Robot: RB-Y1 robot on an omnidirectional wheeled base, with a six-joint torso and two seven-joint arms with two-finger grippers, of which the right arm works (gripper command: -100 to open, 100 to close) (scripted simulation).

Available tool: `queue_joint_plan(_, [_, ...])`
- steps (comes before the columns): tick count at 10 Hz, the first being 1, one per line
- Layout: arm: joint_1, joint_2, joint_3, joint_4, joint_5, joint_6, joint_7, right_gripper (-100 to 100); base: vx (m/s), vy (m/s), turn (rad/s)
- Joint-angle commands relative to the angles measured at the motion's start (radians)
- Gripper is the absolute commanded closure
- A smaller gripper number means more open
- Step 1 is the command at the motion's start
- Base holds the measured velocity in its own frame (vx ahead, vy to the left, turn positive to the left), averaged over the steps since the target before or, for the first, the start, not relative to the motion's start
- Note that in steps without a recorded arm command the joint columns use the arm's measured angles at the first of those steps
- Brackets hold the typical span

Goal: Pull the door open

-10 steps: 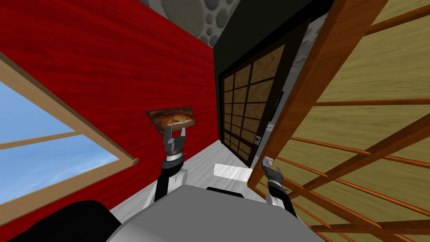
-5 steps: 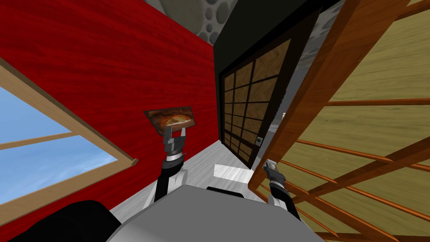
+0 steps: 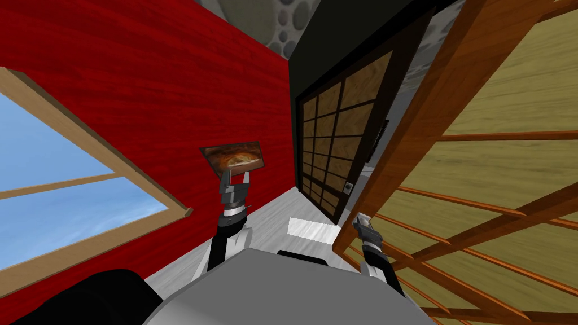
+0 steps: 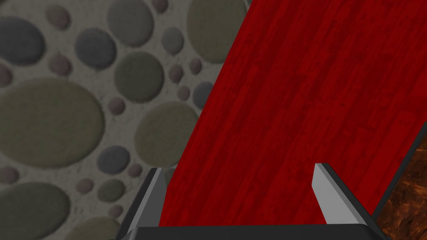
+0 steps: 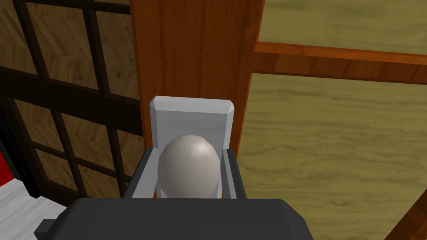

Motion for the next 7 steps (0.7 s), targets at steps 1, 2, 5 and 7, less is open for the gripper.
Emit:
queue_joint_plan(1, [0.013, -0.002, 0.019, -0.009, 0.01, 0.002, -0.016, 100, -0.188, -0.027, 0.08])
queue_joint_plan(2, [0.016, -0.007, 0.031, -0.012, 0.018, 0.002, -0.028, 100, -0.227, -0.017, 0.108])
queue_joint_plan(5, [0.029, -0.027, 0.08, -0.028, 0.048, 0.0, -0.076, 100, -0.27, -0.004, 0.107])
queue_joint_plan(7, [0.034, -0.035, 0.099, -0.033, 0.059, -0.001, -0.094, 100, -0.227, -0.017, 0.074])
